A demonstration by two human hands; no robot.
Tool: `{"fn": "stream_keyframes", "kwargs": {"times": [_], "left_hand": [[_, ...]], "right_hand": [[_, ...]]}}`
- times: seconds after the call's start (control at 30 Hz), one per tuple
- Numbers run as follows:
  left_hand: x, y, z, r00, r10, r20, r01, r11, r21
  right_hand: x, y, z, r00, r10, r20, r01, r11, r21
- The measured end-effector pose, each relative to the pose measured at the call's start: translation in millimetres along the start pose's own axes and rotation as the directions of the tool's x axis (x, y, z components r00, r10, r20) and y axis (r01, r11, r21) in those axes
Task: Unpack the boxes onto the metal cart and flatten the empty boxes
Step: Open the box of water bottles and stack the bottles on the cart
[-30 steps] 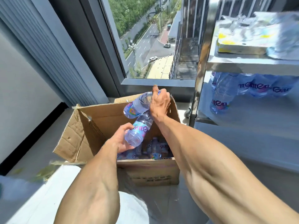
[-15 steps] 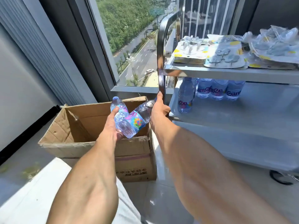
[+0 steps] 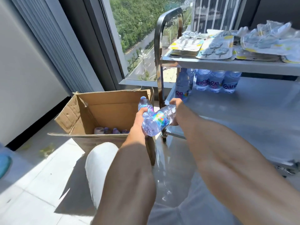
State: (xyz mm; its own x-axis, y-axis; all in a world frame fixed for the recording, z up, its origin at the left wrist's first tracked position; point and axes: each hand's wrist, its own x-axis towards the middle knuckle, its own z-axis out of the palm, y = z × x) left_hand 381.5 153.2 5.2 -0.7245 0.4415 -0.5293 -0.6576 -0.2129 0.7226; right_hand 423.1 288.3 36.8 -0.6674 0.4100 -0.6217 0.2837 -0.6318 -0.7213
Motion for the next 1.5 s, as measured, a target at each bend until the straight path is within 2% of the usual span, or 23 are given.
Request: {"fn": "stream_keyframes", "kwargs": {"times": [0.1, 0.17, 0.23, 0.3, 0.37, 0.43, 0.5, 0.57, 0.63, 0.77, 0.87, 0.97, 1.1, 1.23, 1.4, 1.5], "left_hand": [[-2.3, -7.0, 20.0, 0.999, 0.044, 0.007, -0.044, 0.999, 0.017], [-4.1, -11.7, 31.4, 0.995, 0.095, -0.010, -0.094, 0.995, 0.045], [-8.2, -16.2, 45.7, 0.992, 0.126, -0.009, -0.125, 0.991, 0.047], [-10.1, -23.3, 61.9, 0.993, 0.112, 0.021, -0.113, 0.993, 0.044], [-11.4, -33.0, 76.3, 0.993, 0.104, 0.050, -0.106, 0.994, 0.035], [-8.8, -47.6, 89.3, 0.987, 0.121, 0.106, -0.123, 0.992, 0.010], [-6.8, -65.7, 100.1, 0.975, 0.073, 0.211, -0.069, 0.997, -0.026], [-4.6, -82.1, 111.3, 0.958, -0.001, 0.287, 0.005, 1.000, -0.014], [-1.9, -89.1, 121.5, 0.940, -0.031, 0.339, 0.017, 0.999, 0.044], [2.6, -84.8, 143.9, 0.880, -0.076, 0.469, 0.015, 0.991, 0.132], [18.8, -76.2, 166.4, 0.916, -0.084, 0.393, 0.009, 0.982, 0.188], [41.7, -69.1, 192.9, 0.948, -0.061, 0.313, -0.003, 0.980, 0.198], [75.6, -68.3, 208.1, 0.964, -0.053, 0.260, -0.051, 0.925, 0.376], [105.9, -65.4, 214.2, 0.985, 0.057, 0.160, -0.130, 0.858, 0.496], [130.6, -49.3, 233.6, 0.927, 0.328, 0.180, -0.371, 0.742, 0.558], [147.5, -42.2, 242.7, 0.900, 0.366, 0.238, -0.430, 0.650, 0.627]], "right_hand": [[-6.2, 10.9, -28.7, 0.996, -0.071, -0.050, 0.078, 0.987, 0.138], [-9.2, 12.5, -41.0, 0.991, -0.105, -0.086, 0.118, 0.980, 0.160], [-10.7, 10.5, -54.3, 0.988, -0.137, -0.072, 0.146, 0.978, 0.147], [-16.0, 12.5, -71.1, 0.995, -0.101, -0.006, 0.100, 0.977, 0.190], [-14.6, 17.6, -87.3, 0.995, -0.086, 0.044, 0.079, 0.986, 0.148], [-14.2, 15.3, -105.9, 0.995, -0.095, -0.028, 0.098, 0.983, 0.157], [-13.1, 9.9, -124.9, 0.992, -0.061, -0.113, 0.080, 0.982, 0.172], [-10.4, 4.6, -146.1, 0.983, -0.086, -0.164, 0.115, 0.978, 0.174], [-9.3, 0.5, -161.8, 0.963, -0.139, -0.231, 0.179, 0.971, 0.160], [-3.9, -17.6, -186.4, 0.899, -0.213, -0.382, 0.278, 0.953, 0.123], [3.0, -47.0, -202.3, 0.815, -0.321, -0.482, 0.349, 0.936, -0.033], [13.6, -82.4, -209.3, 0.663, -0.496, -0.561, 0.453, 0.862, -0.227], [36.5, -111.8, -206.3, 0.532, -0.653, -0.539, 0.477, 0.757, -0.446], [58.8, -124.5, -200.5, 0.456, -0.719, -0.525, 0.487, 0.695, -0.529], [82.0, -145.2, -187.6, 0.422, -0.795, -0.436, 0.551, 0.607, -0.573], [96.0, -145.8, -184.5, 0.382, -0.854, -0.353, 0.513, 0.514, -0.688]]}}
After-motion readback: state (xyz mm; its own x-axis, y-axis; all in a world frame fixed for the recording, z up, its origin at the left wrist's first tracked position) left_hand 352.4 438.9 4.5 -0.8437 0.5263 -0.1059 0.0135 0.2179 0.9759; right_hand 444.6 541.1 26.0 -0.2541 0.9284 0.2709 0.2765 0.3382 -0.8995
